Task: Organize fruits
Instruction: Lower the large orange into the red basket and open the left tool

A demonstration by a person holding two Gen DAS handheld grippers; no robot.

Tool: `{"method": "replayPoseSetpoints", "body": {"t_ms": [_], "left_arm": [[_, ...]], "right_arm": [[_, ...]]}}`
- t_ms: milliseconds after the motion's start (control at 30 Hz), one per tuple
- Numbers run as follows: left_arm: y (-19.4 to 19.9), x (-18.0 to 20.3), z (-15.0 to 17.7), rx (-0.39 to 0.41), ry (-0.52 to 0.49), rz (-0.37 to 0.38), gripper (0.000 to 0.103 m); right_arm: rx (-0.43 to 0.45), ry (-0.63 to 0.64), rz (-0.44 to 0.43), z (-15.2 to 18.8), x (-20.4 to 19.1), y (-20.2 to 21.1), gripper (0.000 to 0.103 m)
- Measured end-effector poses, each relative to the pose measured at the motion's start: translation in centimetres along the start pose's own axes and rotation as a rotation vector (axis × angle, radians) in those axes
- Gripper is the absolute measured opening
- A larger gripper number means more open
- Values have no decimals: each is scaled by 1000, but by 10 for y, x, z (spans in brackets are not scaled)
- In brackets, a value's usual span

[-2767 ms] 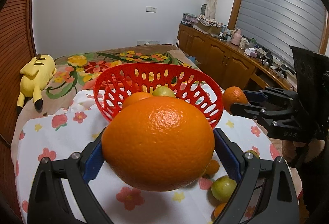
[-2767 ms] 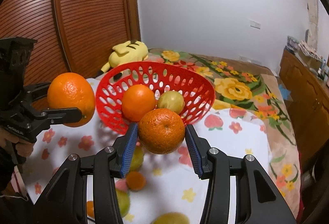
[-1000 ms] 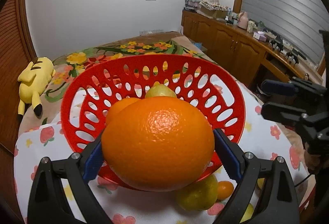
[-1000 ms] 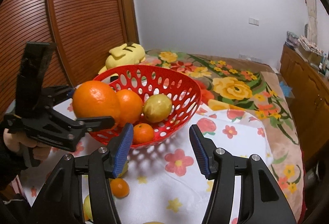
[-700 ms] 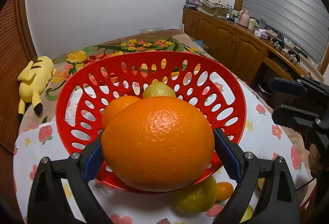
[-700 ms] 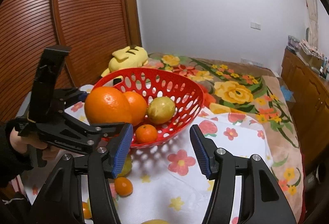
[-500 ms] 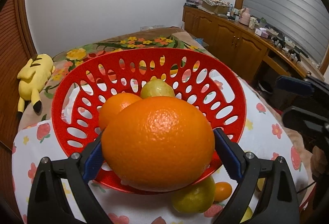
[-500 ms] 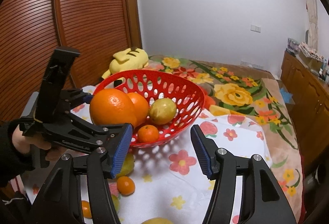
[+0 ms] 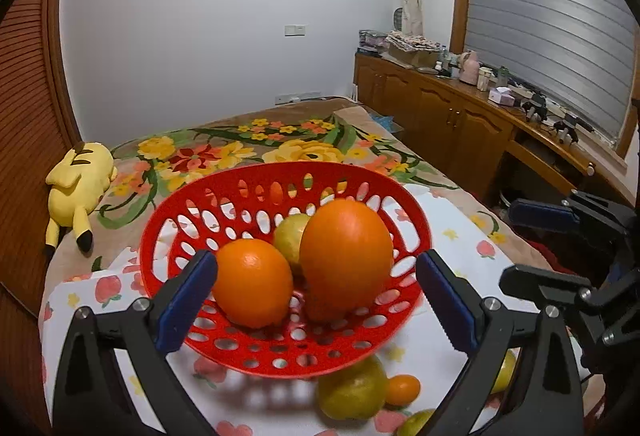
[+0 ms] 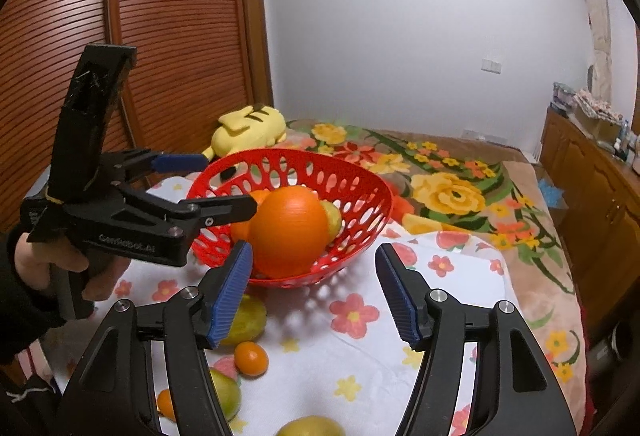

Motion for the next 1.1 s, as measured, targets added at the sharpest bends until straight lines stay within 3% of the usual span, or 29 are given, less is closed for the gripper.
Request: {"method": "replayPoseSetpoints", "body": {"t_ms": [433,1100], "left_arm": [[26,18,23,10,-4,0,100],[70,46,62,30,-38,-9,100]], "right_arm": [[20,-12,27,15,-7,26,67],[-30,-134,114,84,10,65,68]]}}
Point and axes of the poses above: each gripper's, at about its wrist camera, not at the fingertips, and y roughly against the way its jaws point, x to its right, z to its underside, the point moved 6 cm from there along -y, roughly the way its jaws point, and after that the axes turned 6 degrees about -y, right-handed, at the moved point
